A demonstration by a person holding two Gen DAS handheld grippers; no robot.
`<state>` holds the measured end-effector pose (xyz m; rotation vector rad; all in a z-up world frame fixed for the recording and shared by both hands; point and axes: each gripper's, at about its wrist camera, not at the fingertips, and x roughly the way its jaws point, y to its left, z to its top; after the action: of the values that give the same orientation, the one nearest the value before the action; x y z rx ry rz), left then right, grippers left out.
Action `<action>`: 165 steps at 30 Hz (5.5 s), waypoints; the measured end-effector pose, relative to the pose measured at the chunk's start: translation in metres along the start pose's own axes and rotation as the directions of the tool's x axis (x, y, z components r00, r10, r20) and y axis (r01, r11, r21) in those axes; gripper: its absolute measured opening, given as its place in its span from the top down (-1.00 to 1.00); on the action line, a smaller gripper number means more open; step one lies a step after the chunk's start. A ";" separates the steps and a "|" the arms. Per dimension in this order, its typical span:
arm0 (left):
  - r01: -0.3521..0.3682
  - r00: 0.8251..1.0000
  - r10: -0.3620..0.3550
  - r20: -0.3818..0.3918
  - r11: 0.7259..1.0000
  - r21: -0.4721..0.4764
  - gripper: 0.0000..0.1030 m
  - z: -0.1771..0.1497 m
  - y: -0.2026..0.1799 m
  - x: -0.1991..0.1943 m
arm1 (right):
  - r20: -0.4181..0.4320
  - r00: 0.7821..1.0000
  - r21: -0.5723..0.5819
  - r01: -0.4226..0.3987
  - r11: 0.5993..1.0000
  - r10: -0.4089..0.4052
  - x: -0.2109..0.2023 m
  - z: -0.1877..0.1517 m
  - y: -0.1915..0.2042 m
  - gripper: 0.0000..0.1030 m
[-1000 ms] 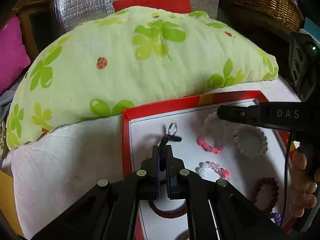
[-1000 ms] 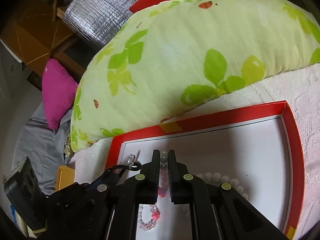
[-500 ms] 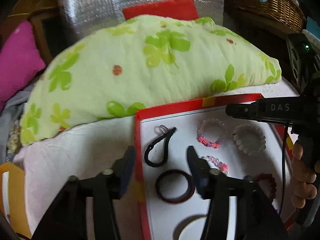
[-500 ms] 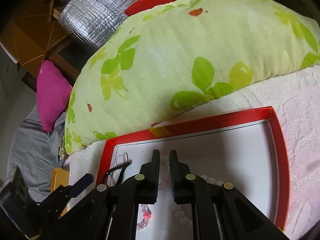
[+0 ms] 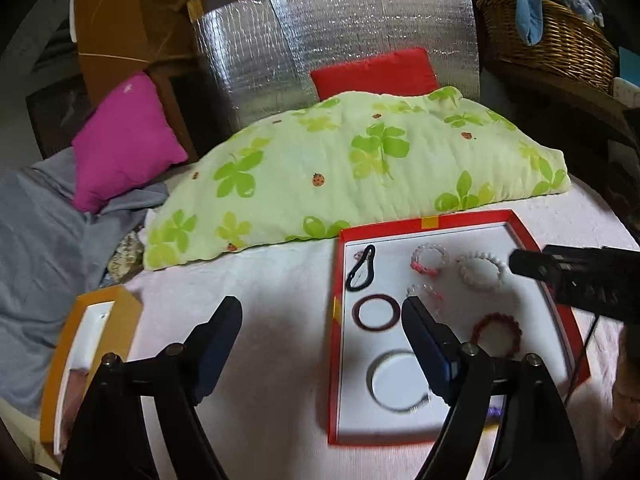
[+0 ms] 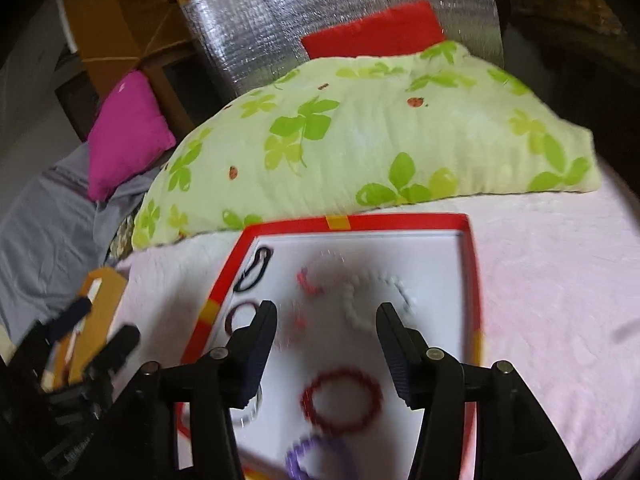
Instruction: Organize jewelry
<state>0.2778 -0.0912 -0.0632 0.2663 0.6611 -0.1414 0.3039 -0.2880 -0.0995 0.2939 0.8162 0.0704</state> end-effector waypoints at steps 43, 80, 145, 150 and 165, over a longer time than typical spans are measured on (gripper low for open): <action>-0.121 0.986 0.128 0.103 0.990 -0.070 -0.86 -0.082 0.024 -0.207 | 0.178 0.954 -0.094 0.258 0.961 -0.239 -0.231 -0.155 0.061 -0.27; -0.132 0.983 0.146 0.110 0.983 -0.124 -0.86 -0.087 0.042 -0.223 | 0.170 0.956 -0.109 0.259 0.960 -0.238 -0.228 -0.164 0.081 -0.28; -0.128 0.982 0.147 0.117 0.979 -0.156 -0.86 -0.089 0.052 -0.233 | 0.201 0.955 -0.129 0.248 0.960 -0.219 -0.232 -0.166 0.097 -0.31; -0.132 0.980 0.152 0.125 0.979 -0.158 -0.86 -0.089 0.054 -0.237 | 0.210 0.953 -0.134 0.250 0.959 -0.219 -0.234 -0.164 0.100 -0.31; -0.136 0.977 0.159 0.143 0.977 -0.162 -0.86 -0.087 0.057 -0.245 | 0.226 0.950 -0.132 0.250 0.959 -0.216 -0.243 -0.164 0.104 -0.32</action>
<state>0.0477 -0.0004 0.0347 0.1556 0.4924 0.0310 0.0236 -0.1930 -0.0040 0.0501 0.6266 -0.1166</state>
